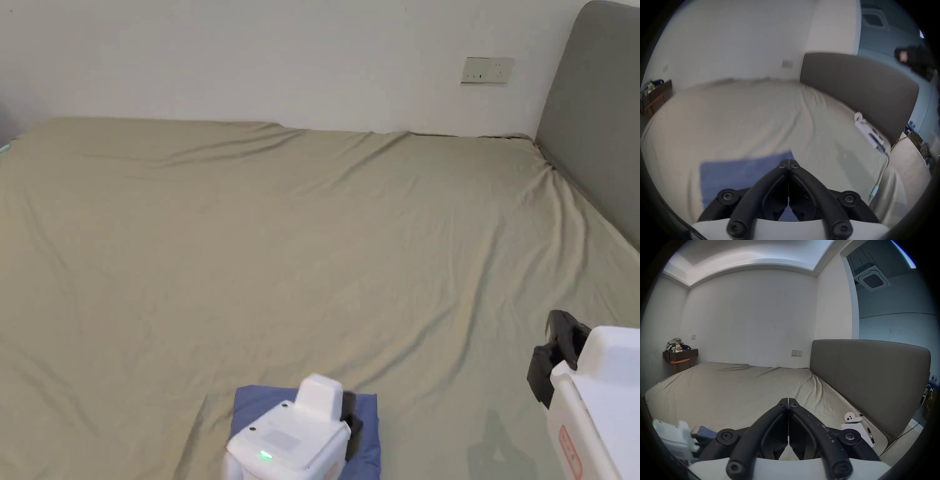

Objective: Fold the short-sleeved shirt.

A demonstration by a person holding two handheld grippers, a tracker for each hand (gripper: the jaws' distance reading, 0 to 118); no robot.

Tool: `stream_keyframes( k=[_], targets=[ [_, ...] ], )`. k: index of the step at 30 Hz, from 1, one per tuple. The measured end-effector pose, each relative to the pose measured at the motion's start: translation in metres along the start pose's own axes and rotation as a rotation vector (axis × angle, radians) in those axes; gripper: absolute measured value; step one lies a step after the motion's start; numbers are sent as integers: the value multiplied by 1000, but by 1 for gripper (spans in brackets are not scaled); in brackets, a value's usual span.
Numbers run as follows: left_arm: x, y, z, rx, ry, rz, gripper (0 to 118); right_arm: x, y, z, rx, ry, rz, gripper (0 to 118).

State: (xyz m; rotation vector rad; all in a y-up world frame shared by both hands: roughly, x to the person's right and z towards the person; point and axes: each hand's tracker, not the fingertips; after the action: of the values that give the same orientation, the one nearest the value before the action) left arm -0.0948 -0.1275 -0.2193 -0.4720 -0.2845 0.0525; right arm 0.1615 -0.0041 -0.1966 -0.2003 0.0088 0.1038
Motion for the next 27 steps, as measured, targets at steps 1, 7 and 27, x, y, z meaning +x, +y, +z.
stream_keyframes(
  k=[1,7,27],
  targets=[
    [-6,15,13,45,12,-13,0,-4,4,0,7,6,-1,2],
    [-52,83,79,281,170,-50,0,-30,22,7,75,25,6,2],
    [-168,105,169,436,523,-5,0,-73,45,13,149,73,26,2]
  ],
)
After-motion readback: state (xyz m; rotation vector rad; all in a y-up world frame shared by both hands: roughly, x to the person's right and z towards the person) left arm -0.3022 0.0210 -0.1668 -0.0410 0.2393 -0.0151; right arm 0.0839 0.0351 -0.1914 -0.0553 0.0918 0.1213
